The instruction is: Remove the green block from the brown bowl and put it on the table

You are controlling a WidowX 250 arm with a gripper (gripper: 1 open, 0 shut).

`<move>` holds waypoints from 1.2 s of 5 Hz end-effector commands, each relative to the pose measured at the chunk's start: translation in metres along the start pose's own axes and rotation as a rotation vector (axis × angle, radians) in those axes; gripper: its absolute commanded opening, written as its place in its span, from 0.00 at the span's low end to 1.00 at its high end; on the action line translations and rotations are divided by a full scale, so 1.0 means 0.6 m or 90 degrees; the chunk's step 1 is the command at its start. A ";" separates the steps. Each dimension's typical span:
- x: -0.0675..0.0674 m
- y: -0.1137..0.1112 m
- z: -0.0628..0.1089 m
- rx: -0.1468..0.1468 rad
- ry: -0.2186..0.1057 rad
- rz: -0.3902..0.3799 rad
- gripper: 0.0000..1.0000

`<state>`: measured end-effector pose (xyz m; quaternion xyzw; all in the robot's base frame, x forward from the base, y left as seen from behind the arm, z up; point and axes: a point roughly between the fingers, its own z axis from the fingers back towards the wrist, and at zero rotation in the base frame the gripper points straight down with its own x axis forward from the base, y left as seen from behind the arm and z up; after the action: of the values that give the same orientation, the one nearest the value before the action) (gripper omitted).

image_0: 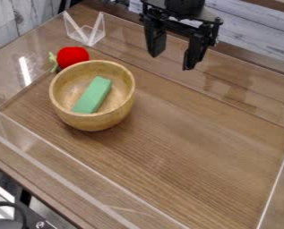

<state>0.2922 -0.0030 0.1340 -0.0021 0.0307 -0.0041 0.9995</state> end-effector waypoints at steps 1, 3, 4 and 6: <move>0.010 0.006 -0.023 0.001 0.017 0.022 1.00; -0.036 0.112 -0.048 0.012 0.000 0.044 1.00; -0.046 0.160 -0.046 0.021 -0.010 0.060 1.00; -0.044 0.203 -0.059 0.034 -0.020 0.107 1.00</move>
<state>0.2599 0.1143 0.0890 0.0191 0.0362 0.0767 0.9962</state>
